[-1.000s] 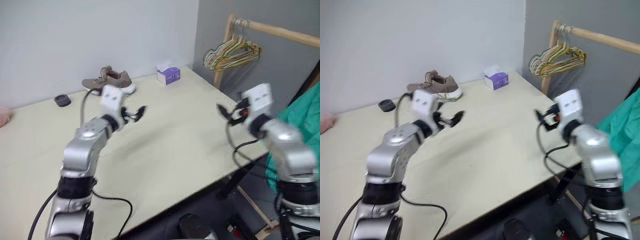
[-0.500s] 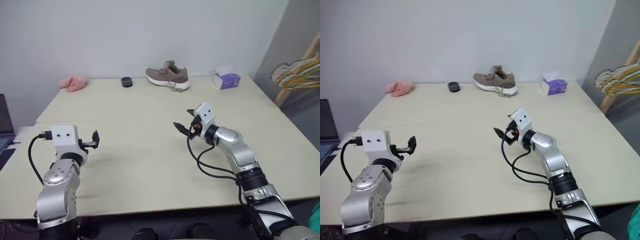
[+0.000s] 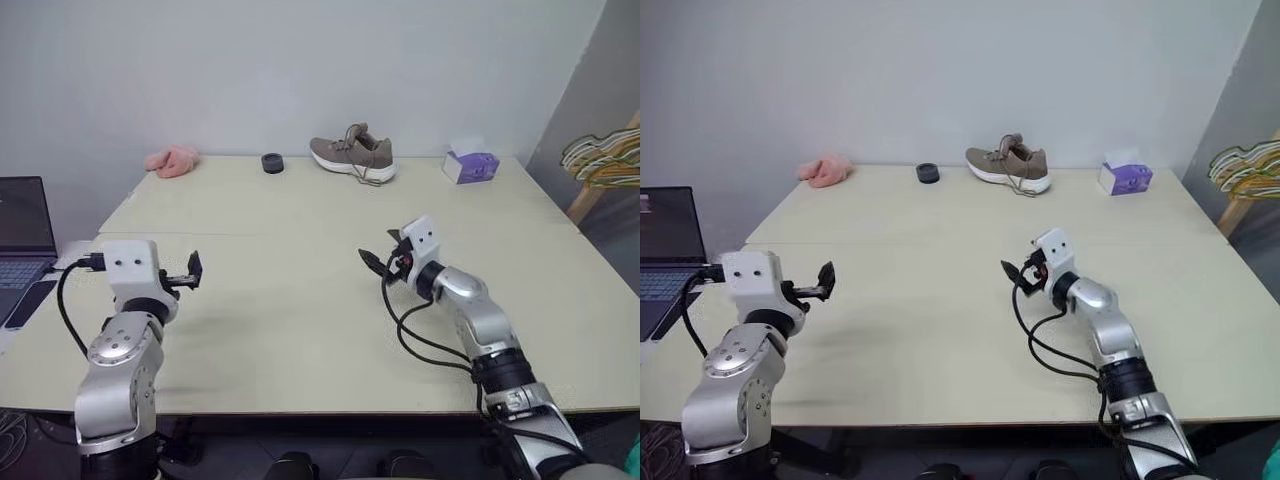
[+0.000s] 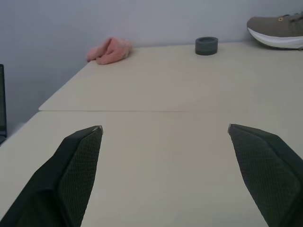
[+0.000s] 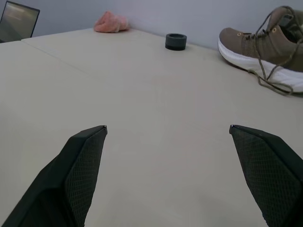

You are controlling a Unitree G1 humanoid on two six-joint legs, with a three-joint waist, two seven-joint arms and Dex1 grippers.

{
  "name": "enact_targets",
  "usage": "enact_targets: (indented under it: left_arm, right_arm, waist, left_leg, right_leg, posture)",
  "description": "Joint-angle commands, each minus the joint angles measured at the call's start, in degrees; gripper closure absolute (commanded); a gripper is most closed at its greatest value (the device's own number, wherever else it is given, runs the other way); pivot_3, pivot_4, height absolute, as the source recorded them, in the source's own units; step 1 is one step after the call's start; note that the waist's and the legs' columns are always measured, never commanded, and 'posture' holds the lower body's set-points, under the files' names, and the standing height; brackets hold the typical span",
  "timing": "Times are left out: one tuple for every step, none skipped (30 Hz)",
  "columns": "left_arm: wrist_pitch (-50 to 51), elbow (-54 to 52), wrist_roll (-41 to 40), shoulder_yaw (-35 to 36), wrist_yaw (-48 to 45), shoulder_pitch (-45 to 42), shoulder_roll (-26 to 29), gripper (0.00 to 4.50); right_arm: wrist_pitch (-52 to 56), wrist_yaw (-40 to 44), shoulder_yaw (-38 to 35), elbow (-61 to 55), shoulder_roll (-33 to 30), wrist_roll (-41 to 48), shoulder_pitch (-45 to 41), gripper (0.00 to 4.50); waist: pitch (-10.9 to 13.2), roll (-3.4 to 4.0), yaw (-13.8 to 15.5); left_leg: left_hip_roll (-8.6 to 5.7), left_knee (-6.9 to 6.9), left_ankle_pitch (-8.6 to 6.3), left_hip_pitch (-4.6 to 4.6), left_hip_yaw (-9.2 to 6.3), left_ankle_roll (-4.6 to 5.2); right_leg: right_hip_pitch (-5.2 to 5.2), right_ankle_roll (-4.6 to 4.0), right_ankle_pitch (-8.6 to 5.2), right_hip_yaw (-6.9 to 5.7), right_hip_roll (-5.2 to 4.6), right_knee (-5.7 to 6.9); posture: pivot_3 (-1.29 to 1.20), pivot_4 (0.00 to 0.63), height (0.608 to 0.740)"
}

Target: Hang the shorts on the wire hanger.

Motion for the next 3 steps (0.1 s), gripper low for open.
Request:
enact_targets:
  left_arm:
    - [-1.59,-2.34,-0.01,-0.45,-0.89,-0.68,0.69,0.0]
    - [-1.8,-2.1,-0.24,-0.97,-2.1,-0.97,1.43,0.0]
    - [-1.93,-1.94,-0.39,-1.32,-2.98,-1.18,1.94,0.0]
  right_arm:
    - [0.75,-1.21,-0.8,-4.29,0.62,0.37,-0.38,0.08]
    - [0.87,-1.47,-0.92,-4.48,0.71,0.29,-0.39,0.08]
    - [0.96,-1.64,-0.99,-4.62,0.75,0.23,-0.4,0.08]
  waist:
    - [0.0,0.0,-0.14]
    - [0.0,0.0,-0.16]
    - [0.0,0.0,-0.16]
  left_leg:
    - [0.03,0.0,0.01,0.01,0.06,0.0]
    - [0.08,-0.01,0.01,0.01,0.12,0.0]
    - [0.11,-0.01,0.02,0.01,0.17,0.0]
  right_leg:
    - [0.0,-0.01,0.01,-0.01,0.02,0.0]
    - [-0.01,-0.02,0.01,0.0,0.08,0.0]
    - [-0.02,-0.02,0.01,0.0,0.1,0.0]
  posture:
    - [0.03,0.0,0.74]
    - [0.03,0.0,0.74]
    - [0.03,0.0,0.74]
